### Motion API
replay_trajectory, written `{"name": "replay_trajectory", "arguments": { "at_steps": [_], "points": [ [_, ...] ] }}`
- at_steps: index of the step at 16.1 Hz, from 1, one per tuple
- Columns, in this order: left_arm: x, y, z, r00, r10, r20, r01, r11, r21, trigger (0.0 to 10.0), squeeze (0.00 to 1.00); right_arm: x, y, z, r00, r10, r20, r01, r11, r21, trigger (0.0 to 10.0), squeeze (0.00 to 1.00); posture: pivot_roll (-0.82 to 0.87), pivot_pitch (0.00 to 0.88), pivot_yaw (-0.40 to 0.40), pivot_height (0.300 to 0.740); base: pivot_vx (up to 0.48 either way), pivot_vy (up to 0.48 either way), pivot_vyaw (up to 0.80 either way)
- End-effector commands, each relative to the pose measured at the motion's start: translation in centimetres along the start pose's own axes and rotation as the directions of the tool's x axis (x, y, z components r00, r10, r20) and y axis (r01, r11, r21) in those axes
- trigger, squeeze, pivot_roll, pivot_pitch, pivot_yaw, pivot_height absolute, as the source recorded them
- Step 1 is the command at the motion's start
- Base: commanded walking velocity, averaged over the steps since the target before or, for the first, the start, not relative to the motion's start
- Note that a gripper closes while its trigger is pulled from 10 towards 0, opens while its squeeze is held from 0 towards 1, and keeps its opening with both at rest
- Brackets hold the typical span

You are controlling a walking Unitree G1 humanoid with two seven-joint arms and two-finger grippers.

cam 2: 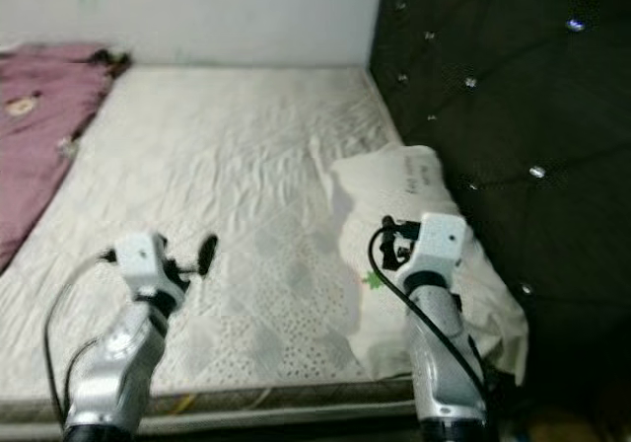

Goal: Clean up the room

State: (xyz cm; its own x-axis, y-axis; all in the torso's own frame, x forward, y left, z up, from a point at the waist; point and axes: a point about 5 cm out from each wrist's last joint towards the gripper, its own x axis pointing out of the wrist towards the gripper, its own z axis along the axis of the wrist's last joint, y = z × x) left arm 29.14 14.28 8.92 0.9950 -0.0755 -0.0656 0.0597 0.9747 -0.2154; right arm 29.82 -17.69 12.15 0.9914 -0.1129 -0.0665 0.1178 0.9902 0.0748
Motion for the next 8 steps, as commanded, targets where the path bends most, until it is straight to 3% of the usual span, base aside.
{"name": "replay_trajectory", "arguments": {
  "at_steps": [1,6,8],
  "points": [
    [0.04,-0.79,-0.21,1.0,-0.026,-0.009,0.026,1.0,0.002,10.0,0.0,-0.14,-0.8,-0.33,1.0,-0.024,-0.015,0.024,1.0,0.002,10.0,0.0,-0.05,0.046,0.025,0.74,0.0,0.281,0.0],
    [0.03,-0.76,-0.25,1.0,-0.025,-0.01,0.025,1.0,0.004,10.0,0.0,-0.09,-0.76,-0.43,1.0,-0.022,-0.017,0.022,1.0,0.001,10.0,0.0,-0.05,0.047,0.026,0.74,0.0,0.283,0.0],
    [-0.01,-0.78,-0.29,1.0,-0.024,-0.011,0.024,1.0,0.006,10.0,0.0,-0.1,-0.79,-0.5,1.0,-0.022,-0.019,0.022,1.0,-0.002,10.0,0.0,-0.05,0.049,0.026,0.74,0.0,0.283,-0.65]
  ]
}}
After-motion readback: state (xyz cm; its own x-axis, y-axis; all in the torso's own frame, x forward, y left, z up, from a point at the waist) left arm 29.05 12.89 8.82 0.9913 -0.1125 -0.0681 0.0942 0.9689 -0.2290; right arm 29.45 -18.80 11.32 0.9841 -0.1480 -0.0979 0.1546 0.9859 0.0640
